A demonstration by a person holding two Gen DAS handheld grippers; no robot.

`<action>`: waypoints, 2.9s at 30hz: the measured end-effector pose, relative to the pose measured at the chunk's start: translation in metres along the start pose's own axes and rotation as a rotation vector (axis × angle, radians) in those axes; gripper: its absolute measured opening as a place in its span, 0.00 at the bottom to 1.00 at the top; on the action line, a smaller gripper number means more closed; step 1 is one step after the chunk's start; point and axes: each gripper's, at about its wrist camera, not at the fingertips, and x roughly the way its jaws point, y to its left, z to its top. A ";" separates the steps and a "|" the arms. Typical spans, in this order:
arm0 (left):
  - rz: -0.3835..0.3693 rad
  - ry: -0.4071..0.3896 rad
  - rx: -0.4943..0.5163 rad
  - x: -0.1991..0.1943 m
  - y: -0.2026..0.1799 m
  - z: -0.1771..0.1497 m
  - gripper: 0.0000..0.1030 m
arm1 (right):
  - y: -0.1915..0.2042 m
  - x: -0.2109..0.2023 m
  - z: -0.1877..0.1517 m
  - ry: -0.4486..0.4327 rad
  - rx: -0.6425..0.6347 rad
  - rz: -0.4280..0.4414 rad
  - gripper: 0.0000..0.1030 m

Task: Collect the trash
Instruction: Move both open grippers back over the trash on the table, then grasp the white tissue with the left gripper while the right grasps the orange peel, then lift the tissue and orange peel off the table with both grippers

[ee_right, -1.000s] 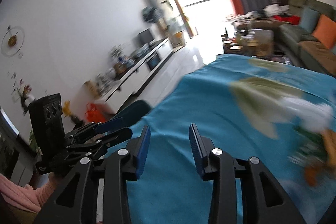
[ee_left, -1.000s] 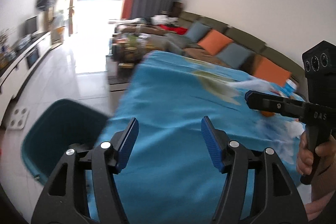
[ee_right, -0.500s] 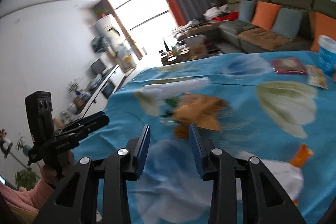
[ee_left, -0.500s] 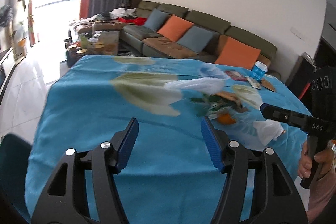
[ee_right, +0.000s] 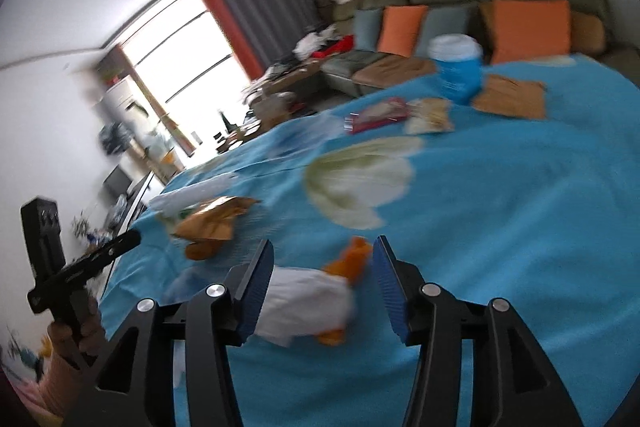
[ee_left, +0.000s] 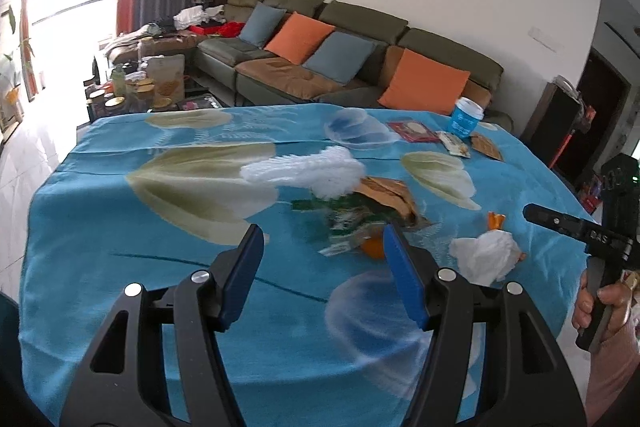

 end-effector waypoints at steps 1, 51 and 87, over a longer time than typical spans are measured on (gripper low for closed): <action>-0.015 0.005 0.008 0.000 -0.004 -0.001 0.60 | -0.006 0.000 -0.001 0.002 0.012 -0.002 0.48; -0.206 0.146 0.150 0.012 -0.087 -0.041 0.07 | 0.009 0.016 0.004 0.043 0.007 0.148 0.10; 0.010 0.011 -0.015 -0.087 0.017 -0.068 0.07 | 0.141 0.052 -0.005 0.119 -0.191 0.408 0.10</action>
